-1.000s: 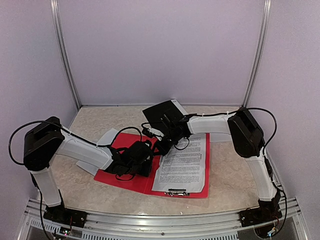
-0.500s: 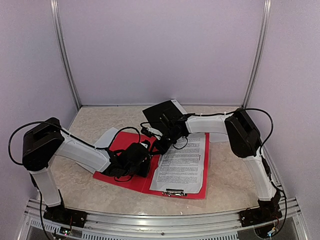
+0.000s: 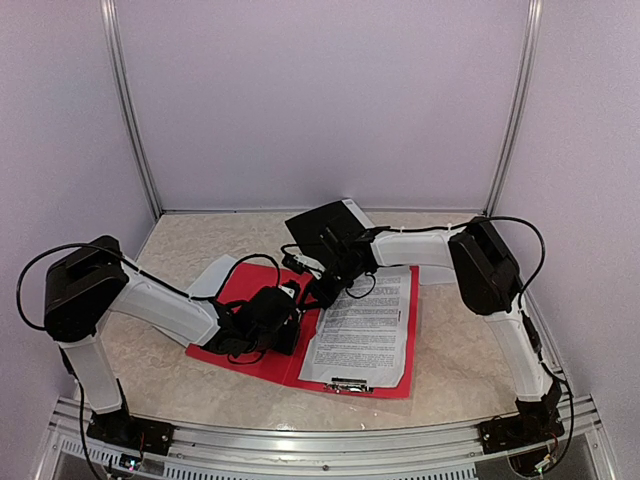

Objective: Put the files into the folder
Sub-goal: Open the spring clip on the folder with some files.

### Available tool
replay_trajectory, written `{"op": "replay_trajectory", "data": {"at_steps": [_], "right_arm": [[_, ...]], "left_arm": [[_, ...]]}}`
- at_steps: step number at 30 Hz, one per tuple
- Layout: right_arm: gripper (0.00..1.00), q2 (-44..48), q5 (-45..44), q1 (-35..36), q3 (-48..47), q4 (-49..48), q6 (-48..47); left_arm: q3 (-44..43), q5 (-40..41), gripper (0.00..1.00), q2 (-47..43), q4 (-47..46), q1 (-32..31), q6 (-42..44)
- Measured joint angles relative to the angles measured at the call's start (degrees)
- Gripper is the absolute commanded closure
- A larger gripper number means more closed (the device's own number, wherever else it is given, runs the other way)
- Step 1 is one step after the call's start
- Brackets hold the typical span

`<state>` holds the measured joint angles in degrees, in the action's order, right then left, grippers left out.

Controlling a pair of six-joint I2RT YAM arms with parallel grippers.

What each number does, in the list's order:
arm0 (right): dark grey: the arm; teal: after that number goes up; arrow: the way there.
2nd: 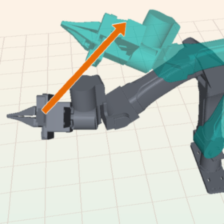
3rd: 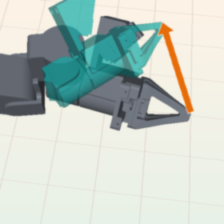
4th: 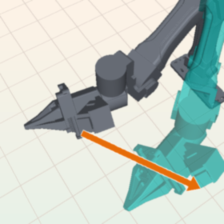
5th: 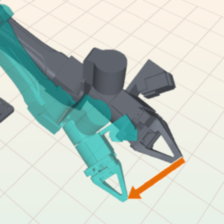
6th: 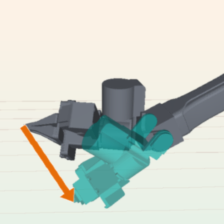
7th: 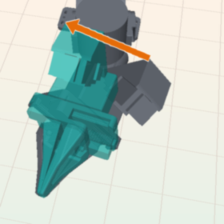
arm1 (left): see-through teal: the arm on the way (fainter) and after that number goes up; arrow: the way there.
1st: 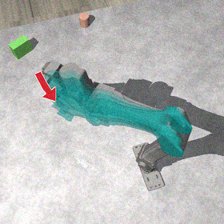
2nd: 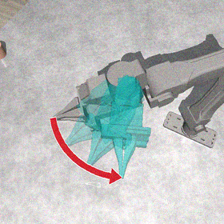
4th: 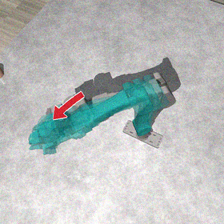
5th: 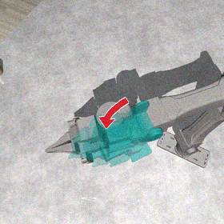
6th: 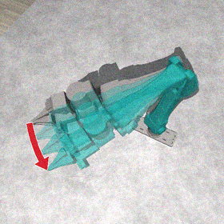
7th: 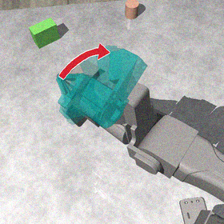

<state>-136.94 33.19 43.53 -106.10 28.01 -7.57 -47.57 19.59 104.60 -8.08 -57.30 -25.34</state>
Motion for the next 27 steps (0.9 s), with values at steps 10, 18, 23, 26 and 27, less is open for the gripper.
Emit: {"op": "replay_trajectory", "data": {"at_steps": [10, 18, 23, 26, 27], "right_arm": [[1.00, 0.59, 3.89, -0.55, 3.06, -4.68, 2.58], [1.00, 1.36, 5.44, -0.59, 4.96, -8.11, 3.69], [1.00, 1.60, 5.68, -0.59, 5.77, -9.18, 3.91], [1.00, 2.71, 5.57, -0.63, 7.34, -10.32, 4.17], [1.00, 3.26, 5.57, -0.63, 7.82, -10.47, 4.24]], "left_arm": [[0.72, 0.15, 0.75, -0.15, -1.22, 0.00, 0.00], [1.42, 0.20, 0.75, -0.28, -2.32, 0.00, 0.00], [1.70, 0.28, 0.75, -0.35, -2.86, 0.00, -0.02], [1.77, 0.37, 0.75, -0.39, -2.84, 0.00, -0.02], [1.77, 0.37, 0.75, -0.42, -2.84, 0.00, -0.04]]}}
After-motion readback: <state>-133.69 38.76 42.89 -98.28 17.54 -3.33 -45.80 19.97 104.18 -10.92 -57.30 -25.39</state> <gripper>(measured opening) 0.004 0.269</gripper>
